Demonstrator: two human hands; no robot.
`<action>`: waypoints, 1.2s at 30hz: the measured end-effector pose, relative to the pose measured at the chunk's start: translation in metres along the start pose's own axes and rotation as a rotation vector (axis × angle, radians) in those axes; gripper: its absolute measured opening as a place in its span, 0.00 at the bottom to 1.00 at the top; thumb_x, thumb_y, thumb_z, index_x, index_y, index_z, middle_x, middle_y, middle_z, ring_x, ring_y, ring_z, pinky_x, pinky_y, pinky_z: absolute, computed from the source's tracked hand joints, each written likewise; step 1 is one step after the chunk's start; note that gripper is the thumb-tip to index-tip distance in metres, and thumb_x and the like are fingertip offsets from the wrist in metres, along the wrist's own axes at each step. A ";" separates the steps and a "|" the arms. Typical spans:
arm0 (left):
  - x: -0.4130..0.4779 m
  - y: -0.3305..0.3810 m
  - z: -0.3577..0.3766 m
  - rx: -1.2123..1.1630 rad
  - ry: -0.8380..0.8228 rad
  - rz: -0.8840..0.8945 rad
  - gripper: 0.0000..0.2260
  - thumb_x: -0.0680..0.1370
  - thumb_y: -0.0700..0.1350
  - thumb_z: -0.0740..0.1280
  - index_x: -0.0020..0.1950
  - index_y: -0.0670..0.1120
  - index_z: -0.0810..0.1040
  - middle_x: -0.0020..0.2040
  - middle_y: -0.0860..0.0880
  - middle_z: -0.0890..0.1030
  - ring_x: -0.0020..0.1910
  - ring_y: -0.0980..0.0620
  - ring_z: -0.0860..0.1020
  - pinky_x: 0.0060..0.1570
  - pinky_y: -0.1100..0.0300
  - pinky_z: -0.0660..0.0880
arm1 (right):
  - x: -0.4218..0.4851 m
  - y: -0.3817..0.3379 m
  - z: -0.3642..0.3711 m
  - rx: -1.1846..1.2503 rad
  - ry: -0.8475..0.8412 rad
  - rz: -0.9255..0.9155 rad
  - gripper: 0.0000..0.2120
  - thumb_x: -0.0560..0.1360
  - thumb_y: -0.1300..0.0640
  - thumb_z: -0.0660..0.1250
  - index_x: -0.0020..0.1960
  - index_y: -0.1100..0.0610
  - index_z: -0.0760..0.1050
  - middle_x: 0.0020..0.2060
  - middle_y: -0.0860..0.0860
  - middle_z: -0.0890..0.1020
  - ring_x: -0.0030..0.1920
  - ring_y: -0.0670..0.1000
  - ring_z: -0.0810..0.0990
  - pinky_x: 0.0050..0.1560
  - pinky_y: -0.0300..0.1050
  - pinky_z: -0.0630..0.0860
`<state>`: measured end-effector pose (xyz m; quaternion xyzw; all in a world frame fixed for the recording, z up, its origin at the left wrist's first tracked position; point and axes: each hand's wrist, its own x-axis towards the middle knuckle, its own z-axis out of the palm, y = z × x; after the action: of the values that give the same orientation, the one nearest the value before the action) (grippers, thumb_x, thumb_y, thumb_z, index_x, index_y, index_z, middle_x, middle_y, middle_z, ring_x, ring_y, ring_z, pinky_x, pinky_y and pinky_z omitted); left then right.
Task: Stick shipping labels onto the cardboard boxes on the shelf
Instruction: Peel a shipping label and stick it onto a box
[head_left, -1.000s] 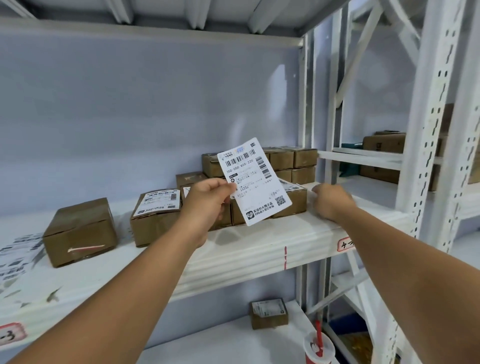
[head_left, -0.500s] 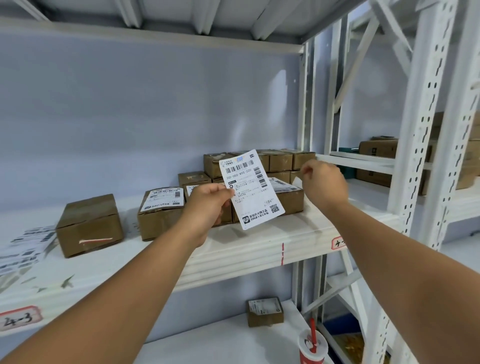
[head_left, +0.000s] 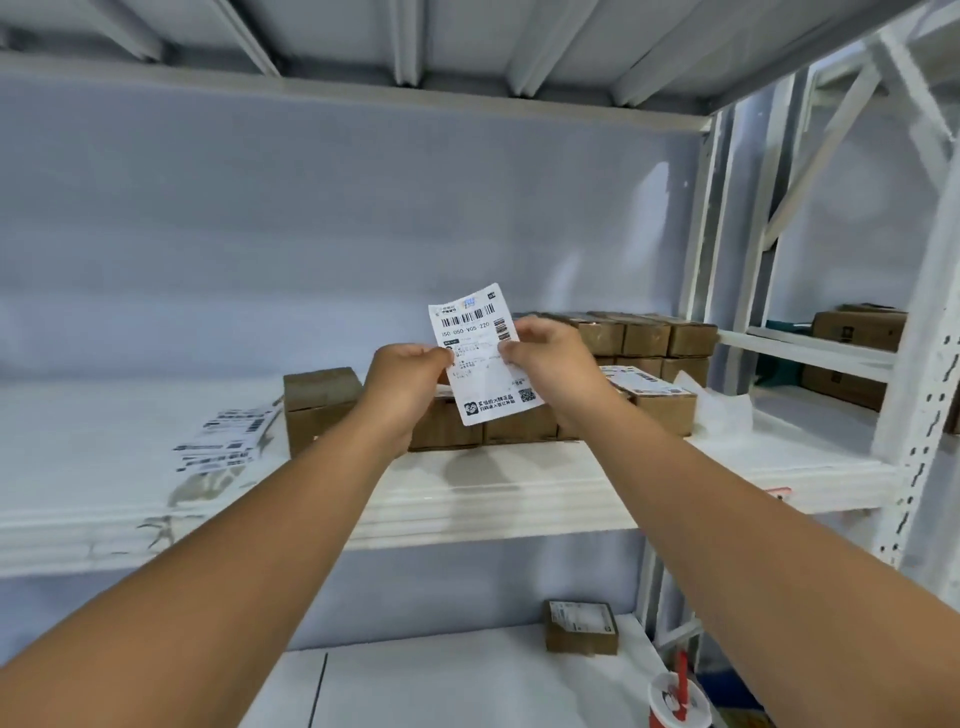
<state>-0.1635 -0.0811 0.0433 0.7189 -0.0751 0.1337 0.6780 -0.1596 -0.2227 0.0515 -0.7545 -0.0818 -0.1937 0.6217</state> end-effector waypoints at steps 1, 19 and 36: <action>0.001 0.001 -0.011 0.013 0.017 0.003 0.08 0.79 0.41 0.63 0.41 0.44 0.78 0.45 0.47 0.81 0.25 0.59 0.68 0.26 0.66 0.65 | 0.000 -0.001 0.012 0.022 0.001 0.011 0.07 0.78 0.65 0.62 0.51 0.57 0.77 0.45 0.51 0.82 0.36 0.47 0.81 0.27 0.37 0.77; 0.051 -0.091 -0.122 1.035 -0.022 0.474 0.19 0.74 0.51 0.68 0.65 0.52 0.75 0.65 0.50 0.75 0.64 0.47 0.71 0.64 0.55 0.67 | 0.046 -0.006 0.146 0.322 0.113 0.115 0.14 0.76 0.69 0.58 0.40 0.55 0.75 0.40 0.51 0.82 0.42 0.56 0.82 0.48 0.58 0.79; 0.050 -0.088 -0.138 0.397 0.041 0.316 0.15 0.80 0.53 0.58 0.65 0.51 0.66 0.54 0.54 0.77 0.51 0.60 0.75 0.40 0.79 0.67 | 0.058 0.031 0.167 0.383 0.099 0.017 0.16 0.77 0.70 0.59 0.54 0.51 0.75 0.53 0.53 0.82 0.48 0.51 0.83 0.46 0.46 0.81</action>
<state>-0.1030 0.0656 -0.0196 0.8145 -0.1451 0.2646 0.4954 -0.0639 -0.0745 0.0204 -0.6128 -0.0804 -0.2062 0.7586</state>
